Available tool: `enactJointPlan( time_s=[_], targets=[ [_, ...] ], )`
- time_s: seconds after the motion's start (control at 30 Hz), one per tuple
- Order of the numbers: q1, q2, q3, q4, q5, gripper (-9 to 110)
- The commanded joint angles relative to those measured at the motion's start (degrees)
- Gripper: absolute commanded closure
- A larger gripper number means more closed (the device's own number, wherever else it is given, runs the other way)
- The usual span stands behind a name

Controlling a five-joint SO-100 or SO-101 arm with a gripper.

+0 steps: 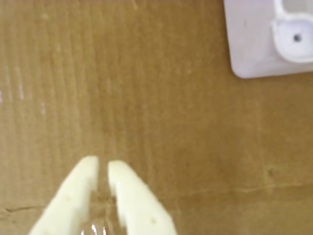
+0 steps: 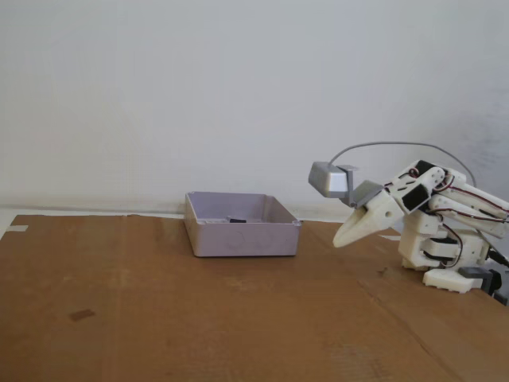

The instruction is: Grasp a block and put it in the box.

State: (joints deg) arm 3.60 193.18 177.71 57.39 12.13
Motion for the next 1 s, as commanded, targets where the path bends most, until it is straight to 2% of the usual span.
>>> enactJointPlan(
  time_s=[0.0, 0.33, 0.97],
  targets=[
    [-0.4, 1.8, 2.5, 3.6, -0.4, 101],
    [-0.4, 1.8, 2.5, 28.1, -0.4, 100],
    [0.0, 1.8, 2.5, 28.2, -0.4, 100]
  ],
)
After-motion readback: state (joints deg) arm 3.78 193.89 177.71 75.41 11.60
